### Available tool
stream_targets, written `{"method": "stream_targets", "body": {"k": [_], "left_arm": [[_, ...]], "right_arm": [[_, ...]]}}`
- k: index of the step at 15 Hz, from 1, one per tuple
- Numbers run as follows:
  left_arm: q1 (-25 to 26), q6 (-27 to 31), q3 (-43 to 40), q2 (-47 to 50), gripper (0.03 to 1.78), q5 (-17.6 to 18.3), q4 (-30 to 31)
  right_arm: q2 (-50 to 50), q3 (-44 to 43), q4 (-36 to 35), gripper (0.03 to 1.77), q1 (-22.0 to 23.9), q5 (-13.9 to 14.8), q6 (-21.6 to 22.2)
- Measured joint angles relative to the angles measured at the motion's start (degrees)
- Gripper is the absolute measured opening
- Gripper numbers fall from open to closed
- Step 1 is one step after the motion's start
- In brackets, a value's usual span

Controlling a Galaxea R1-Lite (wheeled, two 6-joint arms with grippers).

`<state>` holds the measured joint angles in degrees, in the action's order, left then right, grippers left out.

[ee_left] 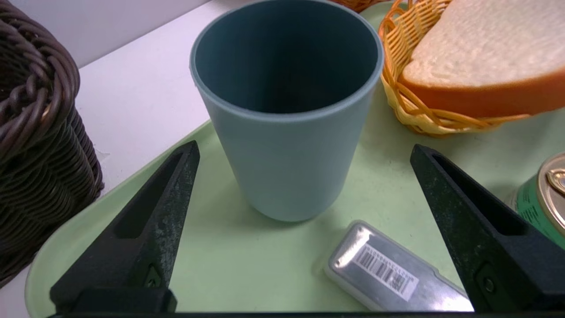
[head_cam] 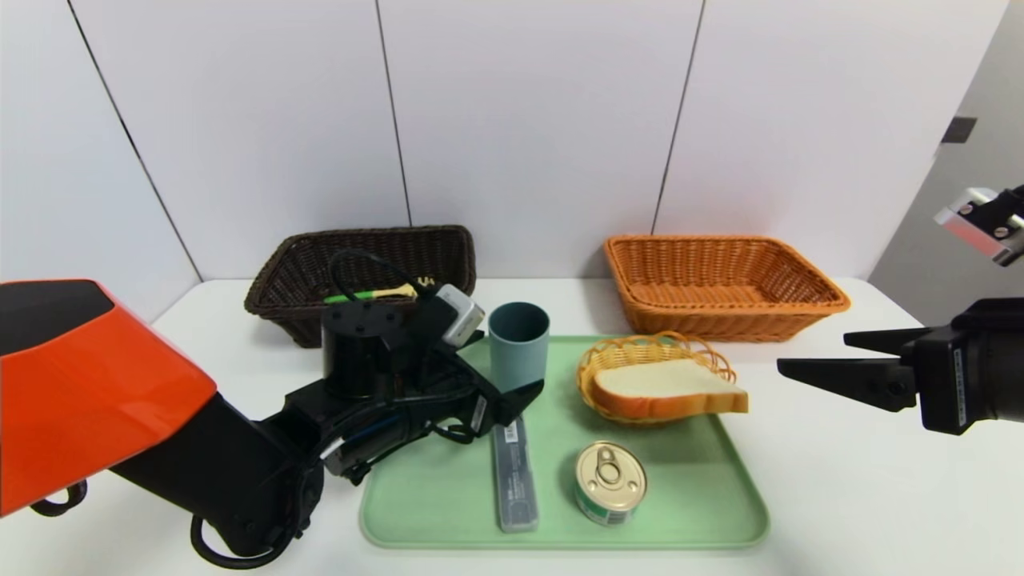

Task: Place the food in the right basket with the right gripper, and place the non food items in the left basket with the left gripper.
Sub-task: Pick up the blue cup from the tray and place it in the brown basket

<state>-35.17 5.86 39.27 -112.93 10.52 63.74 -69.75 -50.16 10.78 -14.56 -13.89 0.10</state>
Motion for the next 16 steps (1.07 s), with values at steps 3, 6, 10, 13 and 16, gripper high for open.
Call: {"method": "stream_targets", "body": {"k": [3, 6, 10, 13, 16], "left_arm": [[-0.16, 0.0, 2.71, -1.69, 1.69, -0.02, -0.02], [-0.24, 0.13, 5.49, -3.08, 1.69, -0.09, -0.55], [-0.38, 0.17, 7.7, -5.21, 1.69, -0.11, -0.6], [-0.66, 0.17, 9.3, -6.78, 1.69, -0.24, -0.55], [-0.66, 0.17, 10.31, -7.5, 1.5, -0.24, -0.63]], "right_arm": [[0.18, -0.09, -0.01, 1.71, 0.0, 0.02, 0.0], [0.3, -0.18, -0.01, 1.71, 0.0, 0.0, 0.01], [0.55, -0.22, -0.01, 1.71, 0.0, 0.02, 0.06], [0.79, -0.2, 0.02, 1.71, 0.0, 0.02, 0.06], [1.01, -0.18, 0.02, 1.71, 0.0, 0.0, 0.17]]}}
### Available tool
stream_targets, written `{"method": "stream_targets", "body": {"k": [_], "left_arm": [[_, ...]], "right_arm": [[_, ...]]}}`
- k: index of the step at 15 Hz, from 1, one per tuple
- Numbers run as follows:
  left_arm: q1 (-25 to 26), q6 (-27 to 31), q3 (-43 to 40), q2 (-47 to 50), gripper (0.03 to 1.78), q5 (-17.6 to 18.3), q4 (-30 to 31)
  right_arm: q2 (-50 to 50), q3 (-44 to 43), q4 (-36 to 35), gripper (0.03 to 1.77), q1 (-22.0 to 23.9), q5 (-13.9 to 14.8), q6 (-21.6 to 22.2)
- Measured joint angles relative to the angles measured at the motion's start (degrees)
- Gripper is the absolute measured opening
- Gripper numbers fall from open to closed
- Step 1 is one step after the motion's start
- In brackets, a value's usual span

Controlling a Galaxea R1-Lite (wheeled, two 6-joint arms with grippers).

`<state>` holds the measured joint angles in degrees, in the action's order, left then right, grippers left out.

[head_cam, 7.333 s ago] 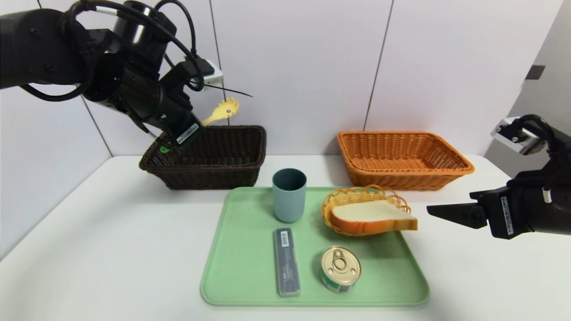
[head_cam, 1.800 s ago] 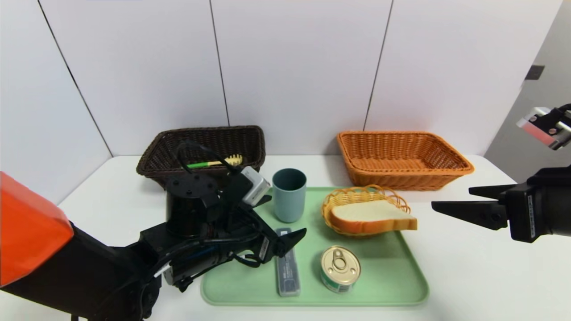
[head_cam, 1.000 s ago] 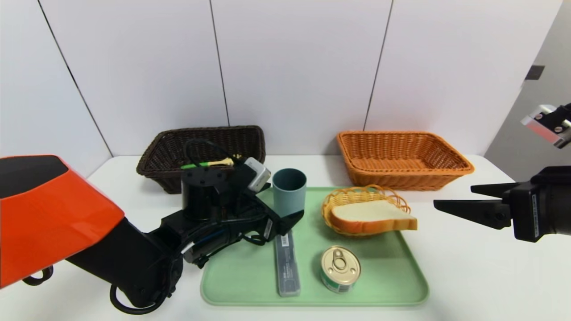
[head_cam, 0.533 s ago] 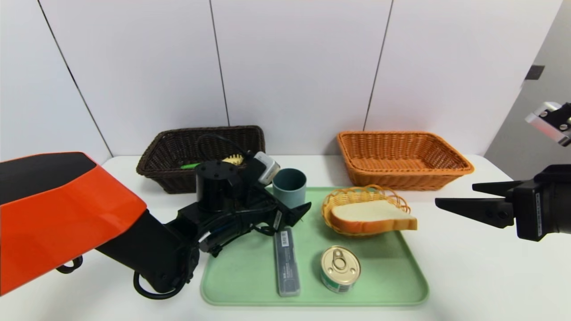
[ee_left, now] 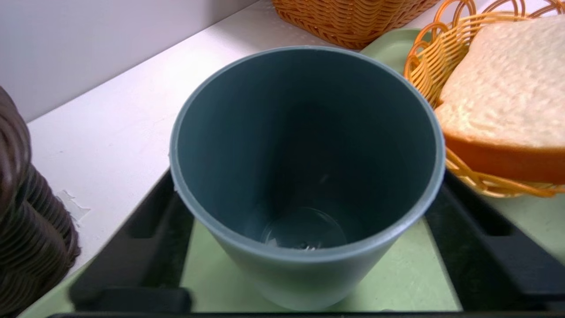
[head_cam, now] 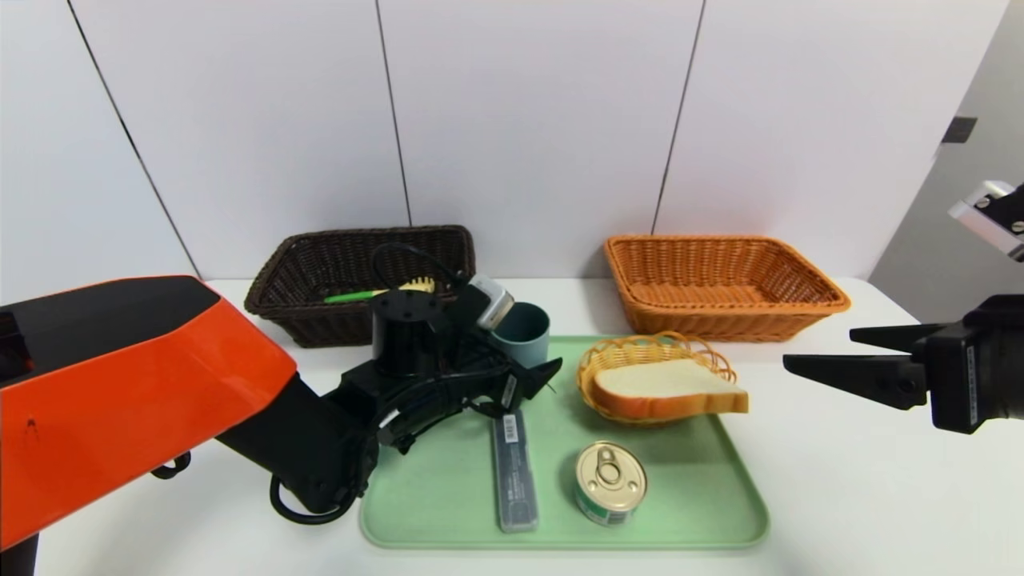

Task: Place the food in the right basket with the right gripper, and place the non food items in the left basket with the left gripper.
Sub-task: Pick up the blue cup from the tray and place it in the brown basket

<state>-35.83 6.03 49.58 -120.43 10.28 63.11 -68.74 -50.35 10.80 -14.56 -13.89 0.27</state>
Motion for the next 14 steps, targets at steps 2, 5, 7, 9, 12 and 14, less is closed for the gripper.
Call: {"method": "stream_targets", "body": {"k": [2, 5, 7, 9, 12, 14], "left_arm": [[-0.05, 0.0, 0.17, -0.1, 1.2, -0.24, -0.02], [-0.02, 0.02, 0.2, 0.45, 1.14, -1.07, -0.02], [-0.02, 0.3, 0.06, 1.5, 1.14, -1.18, -0.1], [-0.06, 1.32, 0.02, 3.25, 1.14, -1.74, -0.38], [-1.24, 2.67, 1.61, 8.61, 1.14, -2.05, -5.14], [-2.21, 2.86, 5.18, 13.32, 1.14, -2.1, -11.9]], "right_arm": [[0.09, 0.05, 0.05, 1.71, 0.0, 0.0, 0.06], [0.15, 0.32, 0.05, 1.71, 0.0, 0.0, 0.09], [0.26, 0.44, 0.05, 1.71, 0.0, 0.02, 0.06], [0.35, 0.49, 0.05, 1.71, 0.0, -0.04, 0.06], [0.44, 0.51, -0.02, 1.71, -0.02, -0.24, 0.0], [0.44, 0.51, -0.04, 1.71, -0.38, -0.24, 0.0]]}}
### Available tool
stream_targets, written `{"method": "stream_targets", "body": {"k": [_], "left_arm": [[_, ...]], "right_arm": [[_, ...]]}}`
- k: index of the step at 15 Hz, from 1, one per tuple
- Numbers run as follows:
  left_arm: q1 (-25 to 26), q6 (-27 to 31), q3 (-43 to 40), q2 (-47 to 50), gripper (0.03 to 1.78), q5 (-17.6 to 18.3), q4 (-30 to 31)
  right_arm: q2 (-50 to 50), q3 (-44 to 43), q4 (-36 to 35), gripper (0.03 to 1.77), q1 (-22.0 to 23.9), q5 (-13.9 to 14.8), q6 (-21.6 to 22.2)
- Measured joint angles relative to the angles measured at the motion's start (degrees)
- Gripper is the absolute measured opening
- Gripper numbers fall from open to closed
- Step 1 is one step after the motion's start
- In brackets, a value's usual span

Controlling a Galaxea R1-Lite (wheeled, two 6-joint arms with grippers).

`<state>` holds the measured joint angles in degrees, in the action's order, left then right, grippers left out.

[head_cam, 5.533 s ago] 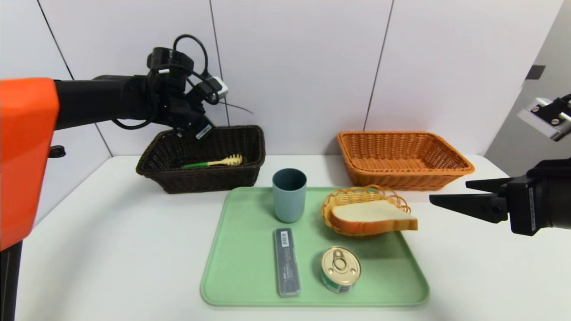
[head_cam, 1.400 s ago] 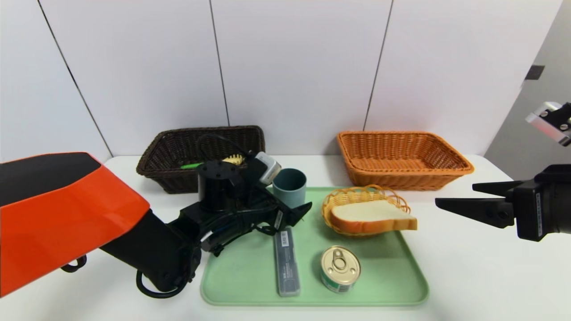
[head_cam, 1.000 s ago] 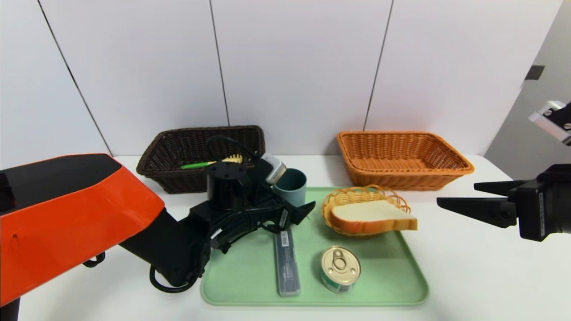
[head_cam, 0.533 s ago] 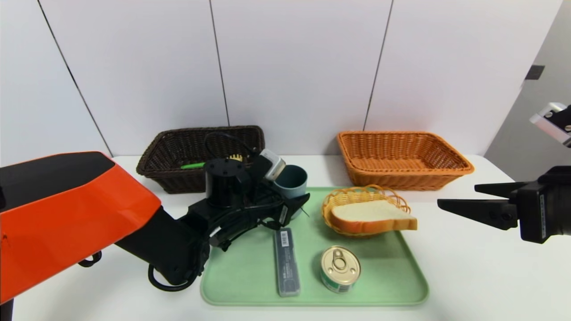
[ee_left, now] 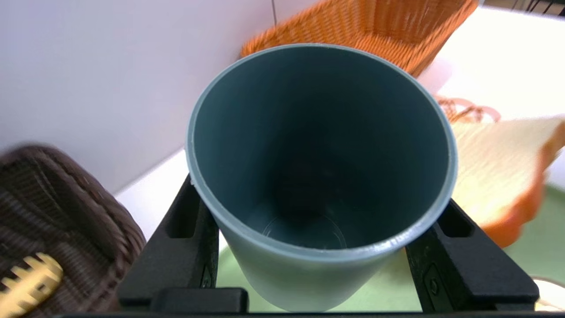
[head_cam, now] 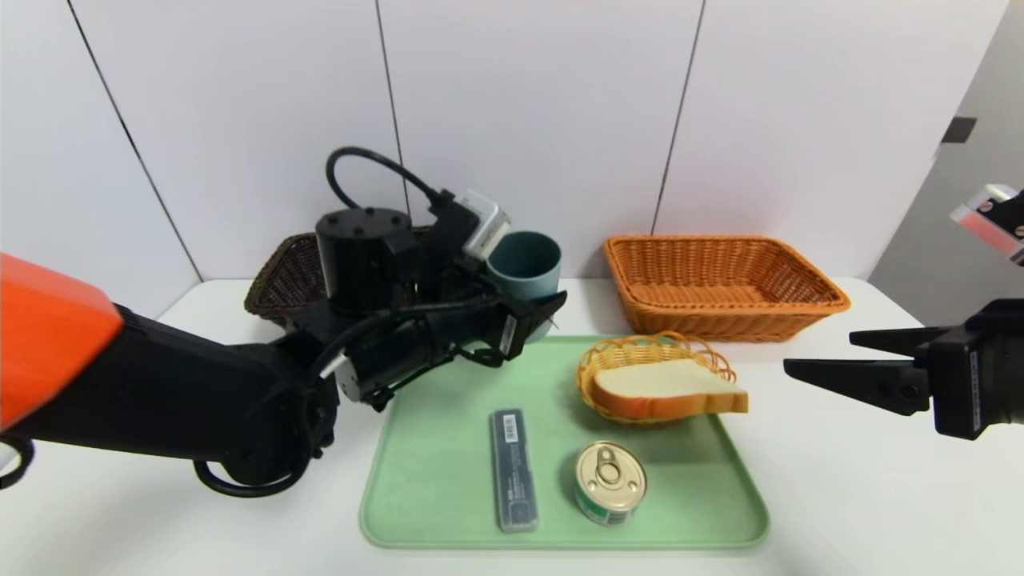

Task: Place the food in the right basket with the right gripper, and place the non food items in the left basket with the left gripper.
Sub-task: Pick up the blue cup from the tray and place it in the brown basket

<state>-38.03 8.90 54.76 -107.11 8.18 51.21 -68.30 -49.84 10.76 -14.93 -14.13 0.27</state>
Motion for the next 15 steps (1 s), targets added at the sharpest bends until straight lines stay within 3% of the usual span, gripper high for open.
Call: {"method": "stream_targets", "body": {"k": [3, 7, 11, 15], "left_arm": [[-0.09, -0.06, 7.12, 4.93, 1.14, -1.82, -10.56], [7.69, -0.24, 16.07, 5.81, 1.14, -11.12, -20.76], [18.66, -0.39, 18.2, 3.83, 1.14, -11.87, -23.87], [26.36, -0.77, 18.38, 0.39, 1.13, -11.68, -23.49]], "right_arm": [[0.06, -0.05, 0.0, 1.71, -0.22, 0.0, 0.13], [0.45, 0.0, 0.0, 1.71, -0.24, -0.2, 0.17], [0.52, 0.04, 0.0, 1.71, -0.26, -0.22, 0.09], [0.52, 0.15, 0.0, 1.71, -0.24, -0.33, -0.06]]}}
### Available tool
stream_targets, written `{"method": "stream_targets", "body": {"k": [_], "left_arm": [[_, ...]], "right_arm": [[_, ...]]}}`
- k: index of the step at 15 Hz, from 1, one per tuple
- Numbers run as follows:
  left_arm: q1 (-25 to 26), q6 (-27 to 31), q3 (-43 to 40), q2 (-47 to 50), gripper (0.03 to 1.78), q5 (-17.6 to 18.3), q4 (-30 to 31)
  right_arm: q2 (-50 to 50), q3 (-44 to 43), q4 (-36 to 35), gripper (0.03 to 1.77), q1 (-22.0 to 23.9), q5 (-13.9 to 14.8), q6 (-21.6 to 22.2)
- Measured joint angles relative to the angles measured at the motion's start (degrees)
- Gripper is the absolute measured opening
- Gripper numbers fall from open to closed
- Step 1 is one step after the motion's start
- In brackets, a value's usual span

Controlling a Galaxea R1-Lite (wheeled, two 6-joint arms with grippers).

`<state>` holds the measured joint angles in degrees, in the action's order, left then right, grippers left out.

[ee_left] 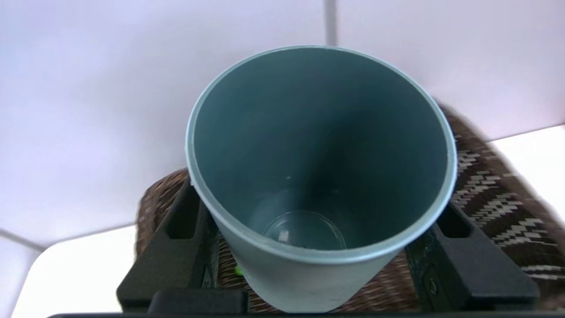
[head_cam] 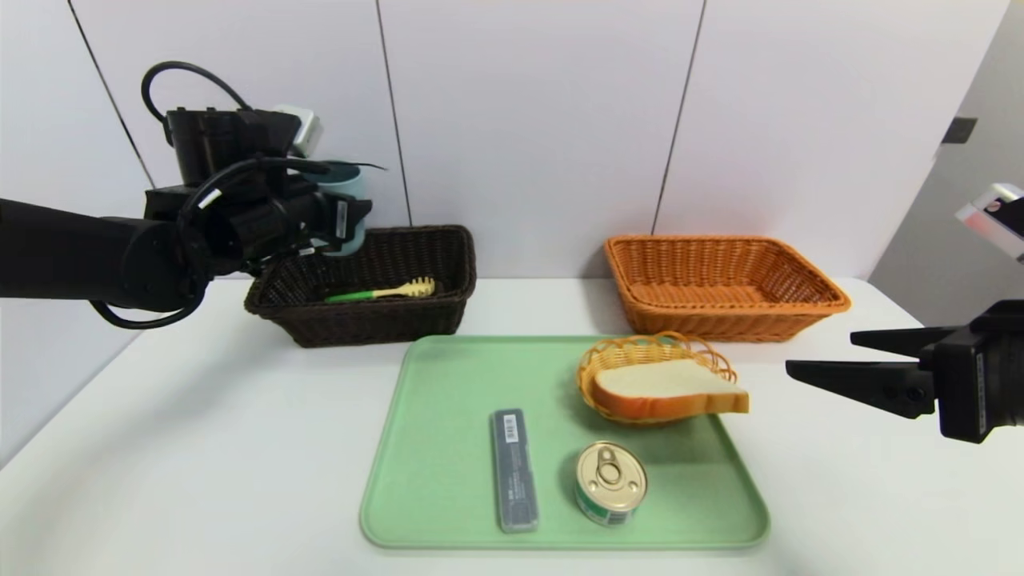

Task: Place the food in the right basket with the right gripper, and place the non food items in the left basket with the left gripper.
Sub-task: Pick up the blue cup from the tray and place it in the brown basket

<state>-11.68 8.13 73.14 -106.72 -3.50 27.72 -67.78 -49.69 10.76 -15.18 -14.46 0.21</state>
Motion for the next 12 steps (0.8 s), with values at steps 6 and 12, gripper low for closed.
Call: {"method": "stream_targets", "body": {"k": [6, 12], "left_arm": [[4.18, -2.05, 0.23, -6.18, 1.13, 0.12, 4.35], [5.78, -3.82, 0.26, -11.01, 1.13, 0.96, 6.1]], "right_arm": [[0.02, -0.2, -0.02, 1.71, -0.11, 0.11, -0.21], [0.11, -0.02, 0.0, 1.71, -0.11, 0.18, -0.28]]}}
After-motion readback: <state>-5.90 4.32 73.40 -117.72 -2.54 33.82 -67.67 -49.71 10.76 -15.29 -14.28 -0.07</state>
